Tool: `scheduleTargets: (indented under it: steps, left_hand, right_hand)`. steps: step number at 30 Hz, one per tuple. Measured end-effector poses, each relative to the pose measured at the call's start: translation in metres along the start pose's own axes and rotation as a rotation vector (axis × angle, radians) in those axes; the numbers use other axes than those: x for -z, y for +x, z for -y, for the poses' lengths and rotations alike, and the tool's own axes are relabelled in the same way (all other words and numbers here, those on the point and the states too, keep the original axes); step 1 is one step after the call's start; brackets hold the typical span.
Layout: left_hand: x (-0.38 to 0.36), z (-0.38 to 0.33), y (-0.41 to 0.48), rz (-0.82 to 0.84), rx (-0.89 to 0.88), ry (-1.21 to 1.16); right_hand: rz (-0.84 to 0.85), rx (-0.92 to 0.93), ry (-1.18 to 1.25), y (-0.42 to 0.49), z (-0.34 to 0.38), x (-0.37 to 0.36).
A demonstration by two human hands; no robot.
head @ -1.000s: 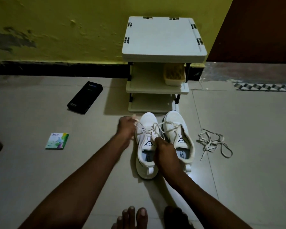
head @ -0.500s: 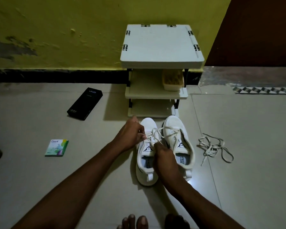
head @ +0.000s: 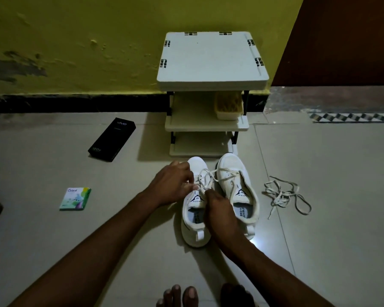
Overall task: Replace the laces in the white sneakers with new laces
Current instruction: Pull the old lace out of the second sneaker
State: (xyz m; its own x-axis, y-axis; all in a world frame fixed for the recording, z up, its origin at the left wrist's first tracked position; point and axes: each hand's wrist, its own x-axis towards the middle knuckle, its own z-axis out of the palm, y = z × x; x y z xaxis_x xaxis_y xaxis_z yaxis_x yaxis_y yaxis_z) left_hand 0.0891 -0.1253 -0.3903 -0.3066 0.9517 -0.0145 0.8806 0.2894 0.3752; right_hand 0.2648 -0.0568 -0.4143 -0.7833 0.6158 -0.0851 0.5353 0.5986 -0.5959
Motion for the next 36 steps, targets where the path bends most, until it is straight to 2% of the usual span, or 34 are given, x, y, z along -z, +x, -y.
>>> scheduleTargets:
  steps: [2, 5, 6, 7, 8, 10, 11, 12, 13, 14, 15, 16, 18, 19, 20, 22, 24, 27, 30, 36]
  left_hand:
    - [0.0, -0.004, 0.006, -0.018, 0.039, 0.025]
    - [-0.004, -0.012, 0.01, 0.097, 0.102, 0.186]
    - [-0.005, -0.014, 0.01, 0.06, 0.124, 0.127]
    - [-0.004, -0.017, 0.009, -0.028, 0.199, -0.03]
    - [-0.001, -0.019, 0.009, -0.138, 0.327, -0.312]
    - [0.011, -0.014, 0.017, -0.379, 0.611, -1.091]
    - [0.016, -0.009, 0.02, -0.493, 0.687, -1.466]
    - [0.022, -0.003, 0.02, -0.563, 0.694, -1.738]
    - [0.027, 0.003, 0.02, -0.564, 0.67, -1.847]
    - [0.03, 0.009, 0.016, -0.529, 0.624, -1.775]
    - [0.031, 0.012, 0.012, -0.472, 0.552, -1.501]
    - [0.029, 0.015, 0.008, -0.386, 0.407, -1.078]
    - [0.022, 0.017, 0.002, -0.099, 0.104, -0.288]
    - [0.019, 0.015, 0.001, 0.044, 0.057, -0.034]
    - [0.017, 0.014, 0.002, 0.111, 0.064, 0.131]
    - [0.019, 0.013, 0.001, 0.034, 0.137, 0.178]
    - [0.021, 0.021, -0.002, -0.028, 0.274, 0.053]
    - [0.015, 0.029, -0.01, 0.071, 0.366, -0.05]
    - [0.004, 0.026, -0.02, 0.121, 0.298, 0.021]
    - [-0.018, 0.028, -0.025, 0.134, 0.094, -0.187]
  right_hand:
    - [-0.006, 0.004, 0.0, 0.0, 0.001, -0.001]
    - [0.005, 0.004, -0.025, -0.002, 0.004, 0.002]
    - [0.011, 0.002, -0.029, -0.002, 0.003, 0.003]
    - [0.018, -0.001, -0.029, -0.002, 0.003, 0.004]
    - [0.022, -0.002, -0.026, -0.002, 0.003, 0.005]
    - [0.018, -0.008, -0.004, -0.003, 0.001, 0.004]
    - [0.013, -0.007, 0.005, -0.004, 0.0, 0.003]
    - [0.01, -0.005, 0.006, -0.004, 0.0, 0.002]
    - [0.006, -0.001, 0.004, -0.004, 0.0, 0.002]
    - [0.004, -0.001, 0.005, -0.004, 0.0, 0.002]
    - [0.001, -0.001, 0.007, -0.004, -0.001, 0.002]
    - [-0.001, 0.0, 0.008, -0.004, 0.0, 0.001]
    - [-0.009, 0.007, 0.003, -0.003, -0.001, 0.001]
    - [-0.014, 0.007, 0.003, -0.003, -0.001, 0.0]
    - [-0.016, 0.004, -0.002, -0.002, -0.001, 0.001]
    - [-0.01, 0.003, -0.014, -0.003, -0.001, 0.001]
    - [-0.011, 0.008, -0.018, -0.003, -0.001, 0.002]
    - [0.0, 0.021, -0.037, -0.002, 0.0, 0.002]
    - [0.003, 0.041, -0.006, 0.002, 0.0, 0.006]
    - [-0.017, 0.125, 0.016, 0.028, 0.003, 0.021]
